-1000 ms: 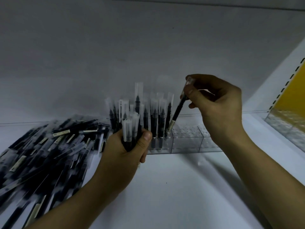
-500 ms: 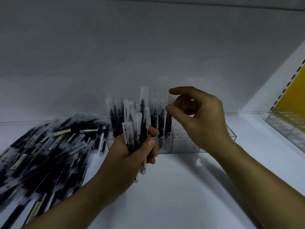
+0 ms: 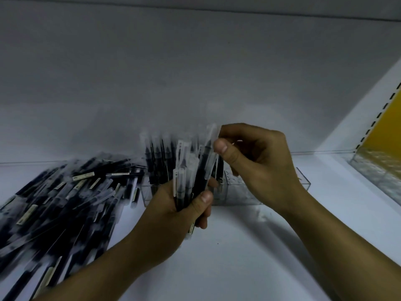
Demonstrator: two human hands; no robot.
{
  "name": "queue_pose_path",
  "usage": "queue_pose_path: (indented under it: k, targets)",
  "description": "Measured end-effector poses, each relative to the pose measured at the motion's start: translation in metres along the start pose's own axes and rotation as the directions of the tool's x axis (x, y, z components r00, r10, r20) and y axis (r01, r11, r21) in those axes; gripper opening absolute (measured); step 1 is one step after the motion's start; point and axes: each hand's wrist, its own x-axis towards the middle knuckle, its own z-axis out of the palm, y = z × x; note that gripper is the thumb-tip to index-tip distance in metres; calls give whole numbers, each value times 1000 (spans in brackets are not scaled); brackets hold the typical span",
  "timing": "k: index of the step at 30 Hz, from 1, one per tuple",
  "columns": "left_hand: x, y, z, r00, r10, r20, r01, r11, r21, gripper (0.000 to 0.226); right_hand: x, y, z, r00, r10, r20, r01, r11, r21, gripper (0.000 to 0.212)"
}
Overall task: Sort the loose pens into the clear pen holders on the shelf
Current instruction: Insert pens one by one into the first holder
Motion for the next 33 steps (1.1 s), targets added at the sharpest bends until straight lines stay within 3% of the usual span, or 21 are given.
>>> queue_pose_path:
  k: [5,11,20,22,23,26,30,33]
  targets:
    - [-1,2,0,999,-44,-7,44,999,11,30,2,-5,-3,1000,-5,-14,7,988,156,12]
    - [-1,5,2,999,-43,-3,43,997,68,14,1,-10,1,998,57,13,-58,984,169,21]
    - [0,0,2,997,-82,8,82,996,23,13,15,-11,-18,913,280,-296,-141,899,415,18]
    - [1,-2,0,994,-107,4,107,994,9,28,17,-11,-22,885,302,-355,-127,889,439,18]
    - [1,-3,-1,994,-107,3,107,994,12,34,18,-11,-23,873,308,-378,-120,888,445,19]
    - [2,-5,-3,997,-81,-7,81,994,73,16,19,-11,-25,843,325,-428,-112,885,451,20]
    - [1,-7,-3,994,-90,-57,92,995,42,13,21,-8,-28,802,331,-496,-120,904,410,21]
    - [3,-8,-3,993,-51,-102,58,996,66,12,19,-6,-27,836,235,-495,-116,959,260,20]
